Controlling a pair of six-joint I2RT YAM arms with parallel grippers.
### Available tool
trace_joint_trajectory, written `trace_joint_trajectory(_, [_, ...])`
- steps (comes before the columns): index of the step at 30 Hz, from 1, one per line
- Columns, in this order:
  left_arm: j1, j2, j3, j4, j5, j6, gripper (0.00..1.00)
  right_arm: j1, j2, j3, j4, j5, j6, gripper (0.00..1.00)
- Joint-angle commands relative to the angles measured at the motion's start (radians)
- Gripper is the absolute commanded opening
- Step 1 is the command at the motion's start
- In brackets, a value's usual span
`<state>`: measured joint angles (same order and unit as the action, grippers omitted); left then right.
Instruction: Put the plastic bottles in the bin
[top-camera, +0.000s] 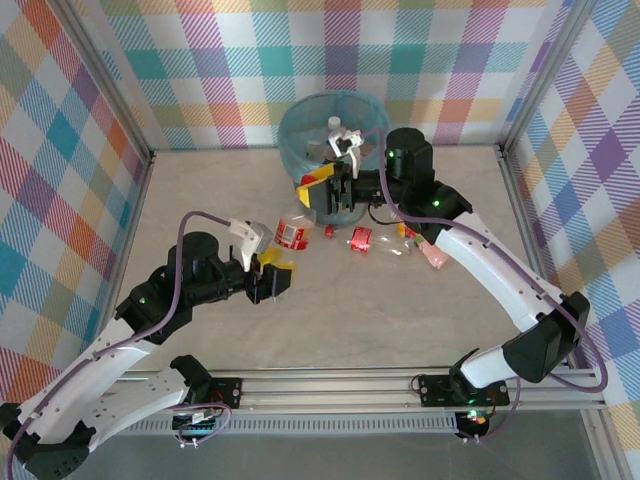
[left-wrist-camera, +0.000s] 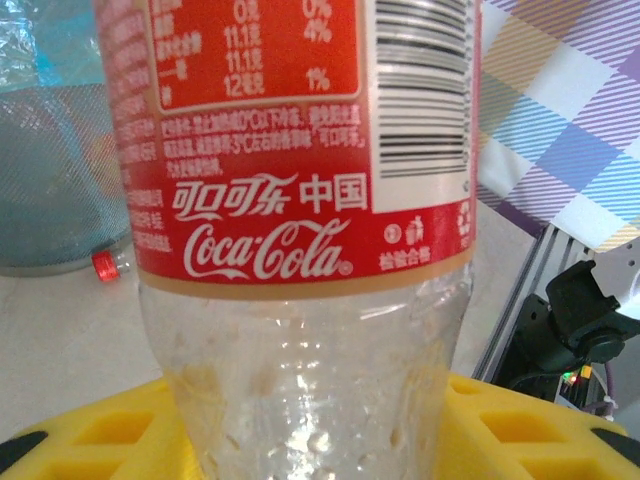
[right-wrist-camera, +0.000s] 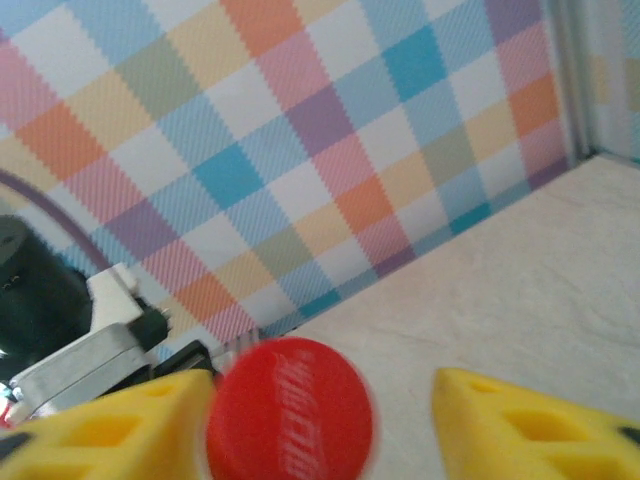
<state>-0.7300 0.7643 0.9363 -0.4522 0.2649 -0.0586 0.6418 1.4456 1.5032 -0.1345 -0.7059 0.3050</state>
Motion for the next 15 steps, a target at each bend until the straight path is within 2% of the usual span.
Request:
trace_joint_trajectory(1, [-0.009,-0.035,-0.010,0.013,0.006,0.020,0.52,0.004,0.017,0.034,0.037,-0.121,0.011,0.48])
trace_joint_trajectory(6, [-0.009,-0.072,-0.018,0.007,-0.035,0.013,0.55,0.004,0.015,0.050,0.027,-0.164,0.000,0.29])
trace_joint_trajectory(7, [-0.008,-0.079,-0.017,0.007,-0.044,0.013,0.59,0.003,0.014,0.058,0.016,-0.166,-0.007,0.28])
trace_joint_trajectory(9, [-0.009,-0.098,-0.013,0.006,-0.089,0.009,0.75,0.002,0.013,0.095,-0.037,-0.139,-0.040,0.23])
trace_joint_trajectory(10, [-0.009,-0.111,-0.013,0.006,-0.123,0.009,0.81,0.003,0.015,0.121,-0.075,-0.111,-0.067,0.17])
trace_joint_trajectory(12, [-0.009,-0.145,-0.014,0.006,-0.240,-0.008,0.87,0.001,0.021,0.198,-0.169,-0.009,-0.127,0.13])
trace_joint_trajectory(15, [-0.009,-0.216,-0.029,0.014,-0.402,-0.030,0.91,-0.027,0.065,0.354,-0.289,0.157,-0.171,0.08])
